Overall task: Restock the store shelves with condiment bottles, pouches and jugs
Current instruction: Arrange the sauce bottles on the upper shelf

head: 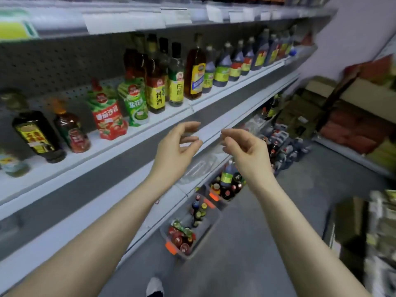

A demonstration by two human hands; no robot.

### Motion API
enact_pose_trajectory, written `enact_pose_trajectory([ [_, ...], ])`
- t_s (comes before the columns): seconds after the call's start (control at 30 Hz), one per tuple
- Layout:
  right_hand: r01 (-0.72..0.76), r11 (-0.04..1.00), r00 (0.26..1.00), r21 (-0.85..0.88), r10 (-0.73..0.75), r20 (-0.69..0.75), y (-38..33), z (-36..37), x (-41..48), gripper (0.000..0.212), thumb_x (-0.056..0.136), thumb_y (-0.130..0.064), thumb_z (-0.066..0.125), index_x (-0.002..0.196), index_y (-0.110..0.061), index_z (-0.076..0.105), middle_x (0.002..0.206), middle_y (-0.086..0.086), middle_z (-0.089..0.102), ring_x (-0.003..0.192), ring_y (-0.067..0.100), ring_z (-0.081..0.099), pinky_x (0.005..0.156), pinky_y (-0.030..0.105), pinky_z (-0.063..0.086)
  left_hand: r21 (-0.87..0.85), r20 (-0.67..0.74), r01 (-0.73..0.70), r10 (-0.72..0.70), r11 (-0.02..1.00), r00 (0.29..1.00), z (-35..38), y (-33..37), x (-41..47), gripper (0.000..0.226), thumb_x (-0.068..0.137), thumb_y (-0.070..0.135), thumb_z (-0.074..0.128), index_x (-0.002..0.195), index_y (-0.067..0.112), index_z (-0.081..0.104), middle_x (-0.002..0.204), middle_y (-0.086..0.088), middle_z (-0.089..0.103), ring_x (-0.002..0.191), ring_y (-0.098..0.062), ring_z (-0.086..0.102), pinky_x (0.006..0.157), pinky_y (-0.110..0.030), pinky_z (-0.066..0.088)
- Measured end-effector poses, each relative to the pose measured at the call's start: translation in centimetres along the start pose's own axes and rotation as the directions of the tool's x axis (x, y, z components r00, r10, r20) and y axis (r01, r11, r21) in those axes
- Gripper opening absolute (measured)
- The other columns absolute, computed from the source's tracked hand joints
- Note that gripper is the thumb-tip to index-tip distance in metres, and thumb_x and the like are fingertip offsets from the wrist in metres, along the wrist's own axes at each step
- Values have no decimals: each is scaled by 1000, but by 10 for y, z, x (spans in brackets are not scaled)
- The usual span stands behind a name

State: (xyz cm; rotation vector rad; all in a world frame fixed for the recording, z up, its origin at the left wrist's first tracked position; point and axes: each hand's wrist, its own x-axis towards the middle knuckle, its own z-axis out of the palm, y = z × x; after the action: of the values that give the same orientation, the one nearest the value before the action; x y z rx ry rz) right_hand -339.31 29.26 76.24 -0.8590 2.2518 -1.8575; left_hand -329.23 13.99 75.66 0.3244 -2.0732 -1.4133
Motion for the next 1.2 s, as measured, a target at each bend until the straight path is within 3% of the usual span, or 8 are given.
enact_pose_trajectory([
  [0.17, -125, 992, 992, -16, 124, -24, 66, -17, 17, 22, 99, -8, 60, 109, -23, 72, 104, -6, 76, 99, 8, 71, 88, 29, 57, -31, 80, 108, -106, 994, 991, 49, -47, 19, 33, 94, 7, 63, 126, 16, 59, 126, 4, 62, 102, -5, 65, 82, -10, 49],
  [0.3, -219, 976, 975, -8, 219, -23, 115, -16, 47, 20, 98, -4, 60, 113, -11, 73, 107, 1, 76, 104, 16, 71, 93, 32, 56, -50, 137, 182, -174, 982, 975, 78, -92, 49, 34, 94, 7, 63, 127, 15, 59, 125, 5, 63, 101, -2, 65, 80, -7, 46],
  [0.5, -346, 937, 938, -48, 347, 16, 182, -7, 92, 18, 98, -6, 62, 107, -17, 73, 98, -5, 75, 88, 2, 69, 74, 16, 51, -61, 215, 310, -291, 949, 932, 115, -166, 94, 35, 94, 7, 64, 120, 29, 59, 123, 11, 64, 102, 1, 65, 79, -8, 47],
  [0.63, -402, 913, 915, -70, 403, 8, 229, -5, 109, 19, 97, -6, 63, 110, -16, 73, 103, -7, 75, 95, 2, 70, 80, 14, 50, -30, 248, 383, -364, 923, 897, 135, -214, 110, 40, 94, 8, 64, 115, 42, 58, 119, 20, 64, 103, -1, 65, 81, -13, 51],
  [0.8, -540, 839, 840, -64, 542, 14, 299, 3, 104, 21, 95, -9, 67, 103, -28, 72, 94, -15, 75, 89, 0, 69, 81, 18, 51, -5, 235, 494, -480, 869, 846, 158, -274, 105, 40, 94, 9, 64, 115, 43, 58, 111, 30, 64, 101, 2, 65, 83, -11, 48],
  [0.9, -613, 789, 788, -29, 614, 50, 347, 13, 102, 30, 95, -2, 66, 99, -31, 70, 92, -17, 74, 85, -7, 67, 79, 12, 49, 3, 216, 559, -547, 829, 809, 175, -317, 92, 38, 94, 6, 63, 114, 38, 60, 107, 31, 65, 101, 4, 65, 81, -11, 49],
  [1.07, -704, 710, 710, 32, 700, 84, 430, 31, 96, 27, 93, 6, 63, 98, -19, 70, 98, -3, 72, 82, -11, 66, 79, 9, 49, 71, 189, 621, -621, 781, 760, 202, -395, 70, 33, 93, 8, 65, 115, 31, 60, 111, 19, 68, 96, 5, 66, 75, -8, 48],
  [1.2, -752, 659, 658, 21, 747, 99, 512, 50, 95, 25, 93, 12, 60, 109, -6, 67, 104, 6, 70, 82, -4, 66, 79, 8, 49, 122, 173, 672, -682, 731, 710, 224, -475, 51, 35, 93, 9, 65, 111, 39, 58, 103, 27, 68, 94, 6, 67, 71, -10, 49],
])
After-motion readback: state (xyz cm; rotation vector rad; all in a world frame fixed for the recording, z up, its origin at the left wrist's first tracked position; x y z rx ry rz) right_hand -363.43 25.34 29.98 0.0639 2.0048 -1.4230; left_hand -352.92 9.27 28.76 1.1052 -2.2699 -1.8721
